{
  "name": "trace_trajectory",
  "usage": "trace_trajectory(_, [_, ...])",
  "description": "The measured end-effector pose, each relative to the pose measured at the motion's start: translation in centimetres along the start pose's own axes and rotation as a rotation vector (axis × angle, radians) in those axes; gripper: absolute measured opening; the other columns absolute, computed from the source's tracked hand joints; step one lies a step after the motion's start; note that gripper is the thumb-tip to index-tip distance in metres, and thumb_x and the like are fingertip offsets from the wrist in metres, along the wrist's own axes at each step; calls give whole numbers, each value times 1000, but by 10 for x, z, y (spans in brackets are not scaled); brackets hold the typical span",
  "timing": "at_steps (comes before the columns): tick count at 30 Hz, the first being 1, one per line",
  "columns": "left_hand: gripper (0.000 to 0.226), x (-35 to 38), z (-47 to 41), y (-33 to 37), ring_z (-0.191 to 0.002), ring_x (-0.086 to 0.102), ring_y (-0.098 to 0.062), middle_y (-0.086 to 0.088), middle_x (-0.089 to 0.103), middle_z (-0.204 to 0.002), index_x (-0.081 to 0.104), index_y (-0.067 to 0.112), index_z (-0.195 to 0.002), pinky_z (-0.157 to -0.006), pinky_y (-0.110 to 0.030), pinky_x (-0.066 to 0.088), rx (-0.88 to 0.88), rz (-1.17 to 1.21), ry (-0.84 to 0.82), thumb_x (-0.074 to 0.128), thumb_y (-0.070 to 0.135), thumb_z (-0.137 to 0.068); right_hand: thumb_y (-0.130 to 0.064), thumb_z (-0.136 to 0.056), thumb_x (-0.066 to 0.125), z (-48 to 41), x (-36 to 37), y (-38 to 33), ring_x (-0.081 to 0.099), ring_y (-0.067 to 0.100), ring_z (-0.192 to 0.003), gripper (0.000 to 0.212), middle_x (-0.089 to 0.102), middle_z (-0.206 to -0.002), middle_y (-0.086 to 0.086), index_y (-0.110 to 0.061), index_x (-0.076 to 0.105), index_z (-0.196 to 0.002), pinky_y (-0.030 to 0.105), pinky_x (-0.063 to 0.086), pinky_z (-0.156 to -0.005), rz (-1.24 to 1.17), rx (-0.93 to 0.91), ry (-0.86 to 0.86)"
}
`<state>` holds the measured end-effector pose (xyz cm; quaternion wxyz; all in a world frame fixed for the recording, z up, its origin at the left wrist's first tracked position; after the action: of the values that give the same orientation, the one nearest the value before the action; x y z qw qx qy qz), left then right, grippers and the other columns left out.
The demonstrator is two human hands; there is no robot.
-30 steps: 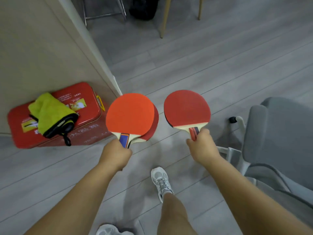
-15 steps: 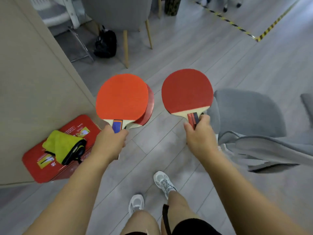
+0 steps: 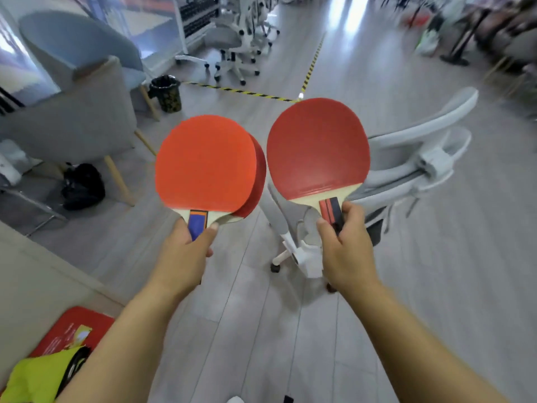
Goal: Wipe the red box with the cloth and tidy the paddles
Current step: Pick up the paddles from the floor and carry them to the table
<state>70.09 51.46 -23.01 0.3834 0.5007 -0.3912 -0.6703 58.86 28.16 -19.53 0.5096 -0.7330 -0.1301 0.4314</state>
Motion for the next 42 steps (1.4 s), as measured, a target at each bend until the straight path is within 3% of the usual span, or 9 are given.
trace_trajectory(2, [26,29,11,32,-64,56,-13,-17,60,-90,49,4,-93,-53,-28,40,82,-3,-24,54,29,-93,-23,-94,52,-1,-43,7,52,10,-67,14,53,-75,-12,-26,41,-102,35,44,-65,-28,-17,74])
trace_trajectory(5, [20,81,33,81,-65,55,-18,-16,59,-86,44,14,-81,-55,-31,42,196,9,-59,55,27,-92,-19,-94,53,-1,-114,29,54,0,-64,18,53,-76,-14,-26,40,-105,24,42,-60,-57,-24,184])
trace_trajectory(11, [26,209,92,152,-60,47,-19,-16,55,-77,37,16,-75,-56,-30,36,346,17,-118,57,22,-91,-21,-93,54,-2,-255,89,47,2,-57,16,50,-73,-10,-26,41,-101,27,39,-54,-42,-13,323])
trace_trajectory(17, [23,373,146,204,-69,49,-25,-25,56,-85,44,4,-87,-61,-35,40,345,47,-292,55,24,-92,-21,-94,53,-7,-401,157,43,11,-59,14,47,-72,-7,-21,41,-101,33,38,-57,-23,36,475])
trace_trajectory(19, [28,419,160,221,-68,48,-24,-20,54,-79,45,-3,-93,-60,-34,39,353,48,-342,55,23,-92,-20,-93,53,-9,-441,180,42,11,-59,14,46,-72,-8,-20,42,-102,35,38,-58,-31,76,526])
trace_trajectory(24, [22,527,178,267,-61,49,-14,-9,52,-76,41,12,-81,-51,-22,34,417,22,-471,56,24,-92,-24,-91,54,-20,-529,240,51,18,-66,16,52,-75,-5,-23,43,-103,45,47,-65,-65,187,656])
trace_trajectory(28, [23,625,180,301,-64,55,-14,-9,51,-78,41,14,-80,-53,-30,37,451,10,-611,57,25,-91,-24,-92,54,-36,-595,290,51,20,-68,15,53,-77,-3,-25,41,-100,48,48,-69,-67,268,774])
trace_trajectory(32, [23,731,183,332,-68,57,-17,-9,52,-85,45,9,-93,-56,-31,40,470,-8,-773,58,27,-91,-25,-93,53,-52,-657,339,52,22,-71,16,52,-78,-3,-25,39,-101,49,47,-71,-22,338,880])
trace_trajectory(42, [20,970,249,401,-73,58,-23,-9,56,-83,45,16,-83,-54,-31,43,526,-117,-1103,58,29,-90,-26,-91,56,-43,-813,459,53,20,-71,19,55,-82,-6,-26,41,-102,47,48,-75,-30,550,1181])
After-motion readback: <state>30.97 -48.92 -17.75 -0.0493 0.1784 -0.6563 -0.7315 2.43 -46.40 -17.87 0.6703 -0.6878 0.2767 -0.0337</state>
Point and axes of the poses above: each hand's wrist, its own z-axis away from the middle knuckle, its own x-axis out of the palm, y = z × x, the point moved 7 cm from there along -z, towards the middle knuckle
